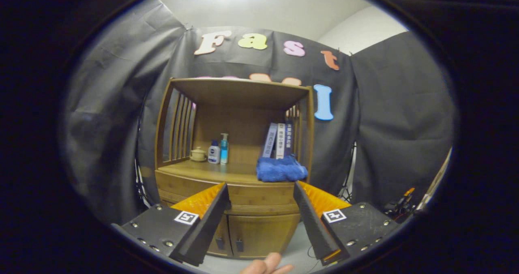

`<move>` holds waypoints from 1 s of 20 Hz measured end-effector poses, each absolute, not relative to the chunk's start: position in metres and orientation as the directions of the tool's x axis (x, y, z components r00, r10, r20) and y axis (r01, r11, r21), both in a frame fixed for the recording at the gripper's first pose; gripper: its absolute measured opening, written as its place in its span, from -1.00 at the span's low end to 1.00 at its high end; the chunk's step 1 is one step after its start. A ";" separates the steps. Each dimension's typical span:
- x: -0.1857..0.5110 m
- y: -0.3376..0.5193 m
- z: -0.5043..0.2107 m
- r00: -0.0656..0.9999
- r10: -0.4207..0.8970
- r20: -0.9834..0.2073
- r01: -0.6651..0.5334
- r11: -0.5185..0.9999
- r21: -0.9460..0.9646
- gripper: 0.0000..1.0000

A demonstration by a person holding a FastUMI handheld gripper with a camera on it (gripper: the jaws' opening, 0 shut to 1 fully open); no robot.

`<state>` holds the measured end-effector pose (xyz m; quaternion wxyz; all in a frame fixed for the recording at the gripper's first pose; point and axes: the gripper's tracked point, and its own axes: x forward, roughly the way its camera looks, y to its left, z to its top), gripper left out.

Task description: Pull open the drawer, take out the items inside it, and place them on the countertop above the cabinet.

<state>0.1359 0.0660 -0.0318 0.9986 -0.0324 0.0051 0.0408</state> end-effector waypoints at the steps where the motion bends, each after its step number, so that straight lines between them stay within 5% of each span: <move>1: 0.152 0.077 -0.042 0.996 0.089 -0.027 -0.091 0.993 -0.073 0.91; 6: 0.220 0.145 -0.098 0.968 0.226 -0.111 -0.228 0.974 0.001 0.92; 13: 0.285 0.156 -0.187 0.944 0.178 -0.279 -0.173 0.984 0.044 0.92; 19: 0.307 0.170 -0.226 0.911 0.193 -0.365 -0.173 0.981 0.086 0.42; 20: 0.295 0.163 -0.216 0.916 0.179 -0.360 -0.169 0.984 0.060 0.21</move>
